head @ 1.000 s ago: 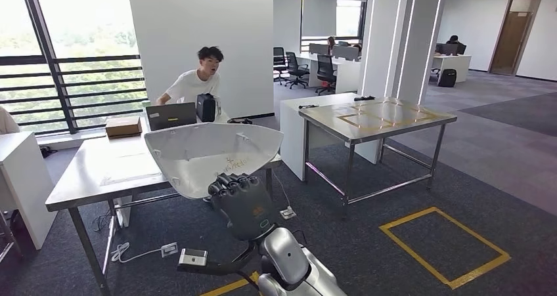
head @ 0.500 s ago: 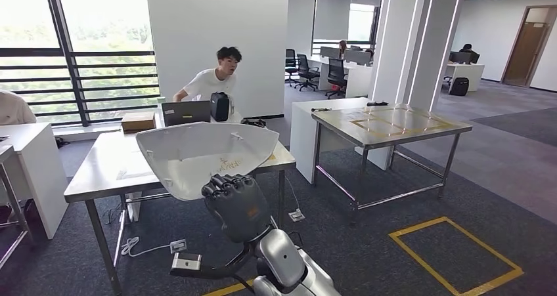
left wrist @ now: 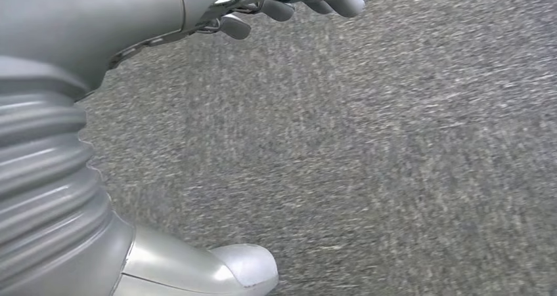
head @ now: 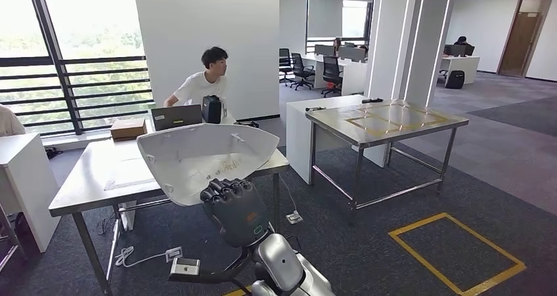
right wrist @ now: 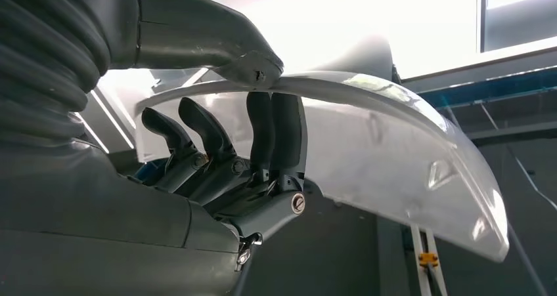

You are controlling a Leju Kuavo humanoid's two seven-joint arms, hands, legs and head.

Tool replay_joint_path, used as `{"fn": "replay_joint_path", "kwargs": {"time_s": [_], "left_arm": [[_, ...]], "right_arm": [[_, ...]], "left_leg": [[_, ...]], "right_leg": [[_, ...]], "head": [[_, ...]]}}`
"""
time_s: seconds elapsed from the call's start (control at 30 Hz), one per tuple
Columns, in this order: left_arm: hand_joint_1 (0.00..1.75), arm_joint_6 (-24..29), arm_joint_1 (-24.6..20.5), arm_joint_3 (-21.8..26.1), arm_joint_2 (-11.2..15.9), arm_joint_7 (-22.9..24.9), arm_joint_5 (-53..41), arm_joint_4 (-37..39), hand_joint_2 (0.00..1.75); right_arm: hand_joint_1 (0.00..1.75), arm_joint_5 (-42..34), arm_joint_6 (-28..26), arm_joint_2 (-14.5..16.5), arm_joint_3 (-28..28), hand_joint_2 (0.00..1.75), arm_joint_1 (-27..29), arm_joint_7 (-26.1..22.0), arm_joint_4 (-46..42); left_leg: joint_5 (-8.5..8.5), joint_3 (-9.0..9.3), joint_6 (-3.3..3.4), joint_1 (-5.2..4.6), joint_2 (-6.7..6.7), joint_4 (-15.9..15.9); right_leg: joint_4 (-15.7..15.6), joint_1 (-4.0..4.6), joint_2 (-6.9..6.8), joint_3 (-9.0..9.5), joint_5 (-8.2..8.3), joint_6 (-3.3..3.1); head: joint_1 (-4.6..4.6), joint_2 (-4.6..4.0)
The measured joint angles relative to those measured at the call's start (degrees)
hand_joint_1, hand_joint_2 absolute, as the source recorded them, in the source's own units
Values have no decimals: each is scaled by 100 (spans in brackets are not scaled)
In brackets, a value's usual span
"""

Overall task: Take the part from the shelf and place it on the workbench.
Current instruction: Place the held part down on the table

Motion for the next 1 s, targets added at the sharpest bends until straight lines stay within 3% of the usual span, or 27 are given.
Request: {"fn": "replay_joint_path", "kwargs": {"time_s": [0.07, 0.2, 0.27, 0.37, 0.4, 0.43, 0.5, 0.53, 0.6, 0.67, 0.73, 0.83, 0.9, 0.93, 1.0], "left_arm": [[0, 0, -3, 0, -1, 1, -3, 3, 175], [0, 1, -1, 1, -13, -3, -3, 9, 175], [0, 1, -1, 2, -15, -11, -2, 9, 175], [0, -1, 6, 2, -15, -17, -1, 9, 175], [0, -2, 12, 2, -15, -16, -1, 9, 175], [0, -4, 17, 2, -15, -13, -2, 9, 175], [0, -7, 23, 2, -24, -8, -5, 10, 175], [0, -9, 20, 2, -34, -5, -8, 14, 175], [0, -11, 12, 2, -46, -2, -16, 21, 175], [0, -15, 9, 3, -43, 3, -24, 24, 175], [0, -20, 6, 4, -45, 8, -39, 25, 175], [0, -28, 1, 4, -29, 20, -54, 24, 175], [0, -40, 17, 4, -13, 27, -54, 25, 175], [0, -49, 23, 4, -10, 28, -54, 25, 175], [0, -60, 28, 4, -2, 29, -54, 25, 175]], "right_arm": [[159, -25, -22, -31, -1, 175, 7, -42, 1], [159, -59, -76, -82, -1, 175, 37, -70, 1], [159, -65, -79, -104, -2, 175, 51, -56, 1], [159, -64, -60, -145, -1, 175, 149, -19, 1], [159, -65, -56, -162, -2, 175, 189, -7, 0], [159, -65, -54, -177, -2, 175, 215, 3, 0], [159, -70, -49, -205, -3, 175, 233, 33, -1], [159, -73, -47, -216, -3, 175, 234, 45, -1], [159, -75, -36, -230, -3, 175, 238, 57, -3], [159, -86, -20, -235, -8, 175, 242, 63, -8], [159, -97, -15, -231, -14, 175, 238, 72, -19], [159, -91, -14, -203, -16, 175, 249, 84, -36], [159, -76, -8, -192, -16, 175, 272, 84, -37], [159, -69, -3, -189, -16, 175, 277, 84, -36], [159, -63, 13, -180, -16, 175, 276, 87, -37]], "left_leg": [[172, 273, 50, -10, 15, -565], [47, 378, 225, -9, 1, -674], [-9, 449, 291, 5, -8, -685], [-116, 546, 331, -5, -26, -685], [-157, 595, 331, -11, -38, -685], [-201, 655, 327, -19, -48, -684], [-300, 778, 310, -35, -61, -691], [-345, 836, 292, -44, -63, -696], [-401, 902, 239, -44, -63, -714], [-386, 947, 162, -45, -62, -690], [-361, 852, 94, -46, -48, -445], [-604, 274, 1, -33, -28, 472], [-772, -70, -35, -26, -26, 837], [-709, -118, -35, -24, -24, 773], [-244, 53, -26, -19, -15, 146]], "right_leg": [[15, 18, 8, 55, -100, 68], [129, 37, 11, 66, -134, 169], [623, 28, 8, -221, -249, 218], [1635, 23, 8, -950, -588, 266], [1729, 26, 8, -1096, -568, 257], [1605, 31, 8, -1136, -416, 234], [853, 64, 7, -955, 165, 140], [475, 94, 5, -844, 378, 89], [53, 150, 3, -706, 569, 22], [-8, 151, 8, -632, 557, -16], [-65, 118, 10, -516, 552, -74], [-95, 97, 10, -389, 468, -137], [-85, 94, 16, -322, 392, -135], [-73, 91, 18, -280, 348, -126], [-34, 79, 18, -183, 241, -88]], "head": [[-6, 0], [23, 1], [45, 2], [62, 2], [63, 2], [67, 2], [71, 2], [59, 2], [52, 1], [55, 1], [48, 2], [20, 2], [12, 2], [10, 2], [7, 2]]}}
